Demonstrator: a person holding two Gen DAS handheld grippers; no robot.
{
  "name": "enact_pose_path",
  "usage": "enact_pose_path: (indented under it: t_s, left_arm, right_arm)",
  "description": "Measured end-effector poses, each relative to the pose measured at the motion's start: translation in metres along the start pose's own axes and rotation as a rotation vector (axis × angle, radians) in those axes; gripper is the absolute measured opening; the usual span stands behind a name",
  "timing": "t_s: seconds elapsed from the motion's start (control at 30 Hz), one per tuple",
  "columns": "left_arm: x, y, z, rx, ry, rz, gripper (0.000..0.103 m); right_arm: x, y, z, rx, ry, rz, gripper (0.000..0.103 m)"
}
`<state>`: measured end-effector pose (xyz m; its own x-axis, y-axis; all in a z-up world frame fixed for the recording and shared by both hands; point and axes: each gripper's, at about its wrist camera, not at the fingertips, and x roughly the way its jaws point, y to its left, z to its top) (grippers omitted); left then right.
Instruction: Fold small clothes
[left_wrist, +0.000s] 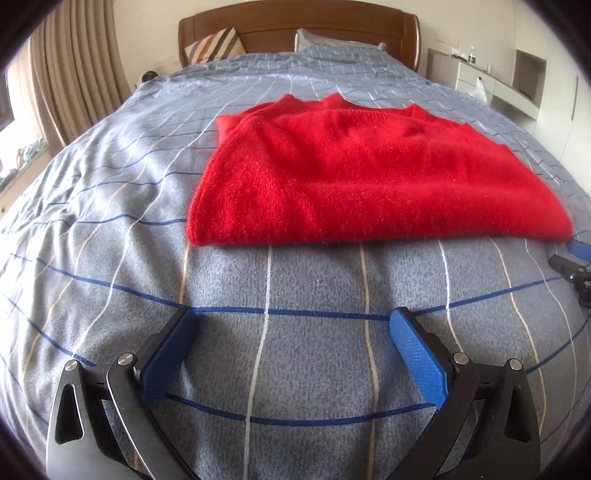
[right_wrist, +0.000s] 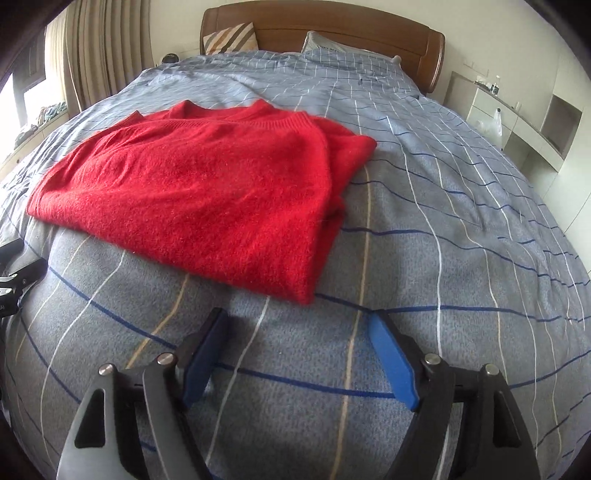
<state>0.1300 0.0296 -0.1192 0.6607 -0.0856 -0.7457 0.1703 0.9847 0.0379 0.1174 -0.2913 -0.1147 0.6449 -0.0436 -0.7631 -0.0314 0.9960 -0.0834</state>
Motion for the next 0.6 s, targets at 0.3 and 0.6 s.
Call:
enact_pose_path:
  t_s: [0.3,0.6]
  left_arm:
    - [0.001,-0.003,-0.001,0.017,-0.006,0.015,0.102]
    - [-0.026,0.007,-0.004,0.011,0.017,-0.027,0.102]
  right_arm:
    - [0.007,-0.001,-0.003,0.0,0.005,0.001,0.084]
    - [0.004,-0.01,0.011,-0.017,0.097,0.075,0.084]
